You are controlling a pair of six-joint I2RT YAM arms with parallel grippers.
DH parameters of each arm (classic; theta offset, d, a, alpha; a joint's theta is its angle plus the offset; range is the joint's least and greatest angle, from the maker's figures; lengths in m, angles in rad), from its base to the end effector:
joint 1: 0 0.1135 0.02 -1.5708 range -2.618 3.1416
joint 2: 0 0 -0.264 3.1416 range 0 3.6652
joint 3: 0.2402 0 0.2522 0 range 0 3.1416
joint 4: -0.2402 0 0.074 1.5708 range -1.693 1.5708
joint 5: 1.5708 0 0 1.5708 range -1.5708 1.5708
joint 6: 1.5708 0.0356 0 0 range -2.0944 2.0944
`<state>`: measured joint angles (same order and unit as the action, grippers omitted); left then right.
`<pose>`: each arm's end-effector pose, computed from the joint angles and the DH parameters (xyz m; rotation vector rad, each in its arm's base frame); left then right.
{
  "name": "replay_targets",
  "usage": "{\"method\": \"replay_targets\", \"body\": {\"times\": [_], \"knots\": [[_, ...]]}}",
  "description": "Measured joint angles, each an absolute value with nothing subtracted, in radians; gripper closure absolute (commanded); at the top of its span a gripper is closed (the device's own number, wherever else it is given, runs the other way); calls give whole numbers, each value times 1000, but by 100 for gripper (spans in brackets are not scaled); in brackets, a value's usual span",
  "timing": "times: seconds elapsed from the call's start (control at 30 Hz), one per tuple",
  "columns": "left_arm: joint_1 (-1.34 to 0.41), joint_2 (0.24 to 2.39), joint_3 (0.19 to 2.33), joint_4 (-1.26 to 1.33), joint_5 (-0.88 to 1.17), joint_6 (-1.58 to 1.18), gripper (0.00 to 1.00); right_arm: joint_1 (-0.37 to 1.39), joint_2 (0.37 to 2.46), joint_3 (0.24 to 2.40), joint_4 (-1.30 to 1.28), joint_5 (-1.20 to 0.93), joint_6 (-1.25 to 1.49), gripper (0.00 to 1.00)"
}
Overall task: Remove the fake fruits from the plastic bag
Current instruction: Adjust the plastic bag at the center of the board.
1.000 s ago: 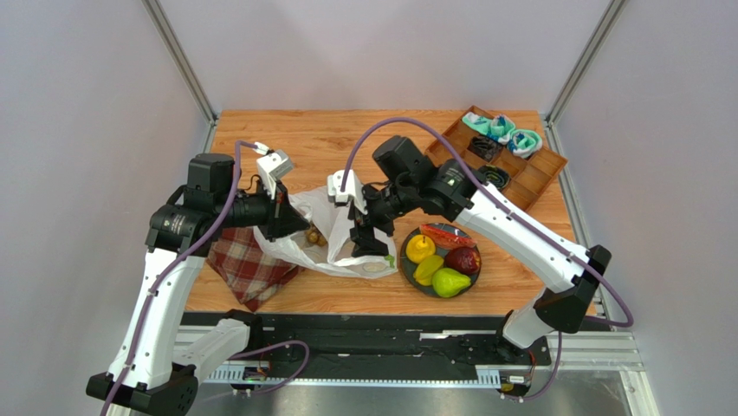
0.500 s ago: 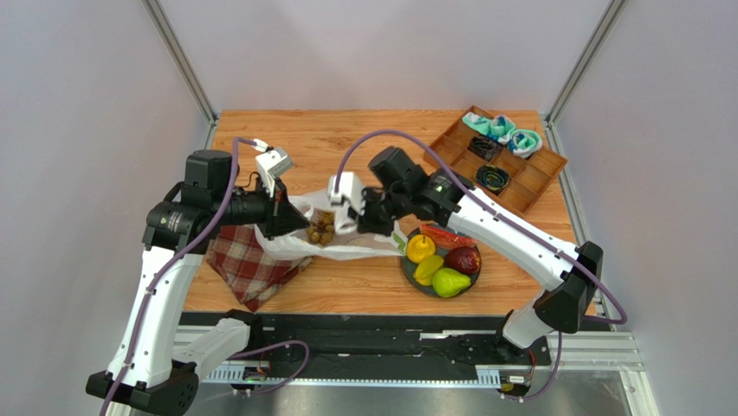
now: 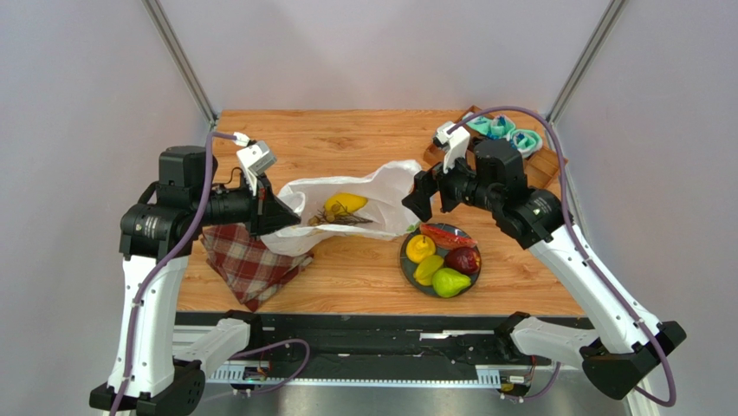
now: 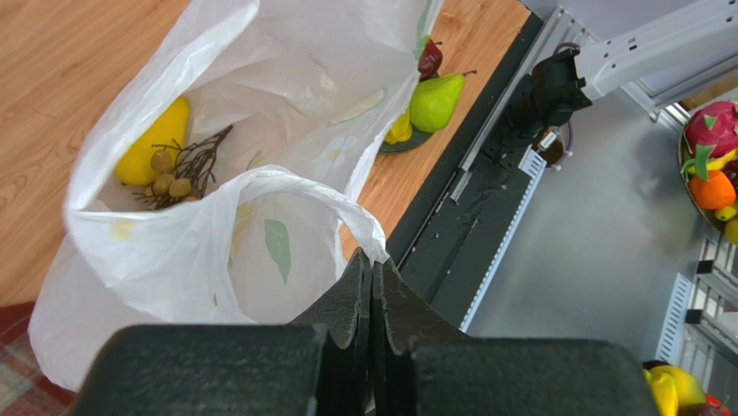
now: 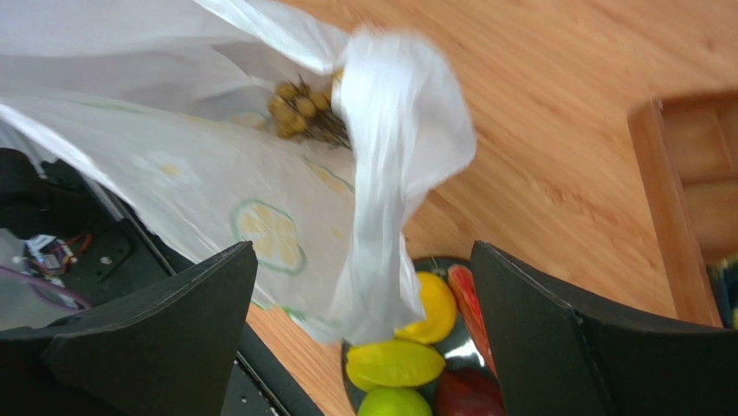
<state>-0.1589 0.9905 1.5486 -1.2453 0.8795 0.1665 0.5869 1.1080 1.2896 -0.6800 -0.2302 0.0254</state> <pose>0.1201 -0.0470 0.4536 0.7939 1.9781 -0.9751 0.1851 0.1328 0.4010 -0.7231 1.9849 0.6098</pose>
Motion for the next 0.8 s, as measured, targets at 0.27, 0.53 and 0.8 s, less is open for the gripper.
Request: {"method": "replay_targets", "body": {"times": [0.27,0.53,0.8], "knots": [[-147,994,1466,-1196,941,107,100,837,1168,1441,-577,-332,-133,33],[-147,899,1418,-1154,1021,25,100,1020,1480,1495,-554,-292,-239,100],[-147,808,1391,-1221,1029,41,100,967,1614,1411,-454,-169,-89,100]]}}
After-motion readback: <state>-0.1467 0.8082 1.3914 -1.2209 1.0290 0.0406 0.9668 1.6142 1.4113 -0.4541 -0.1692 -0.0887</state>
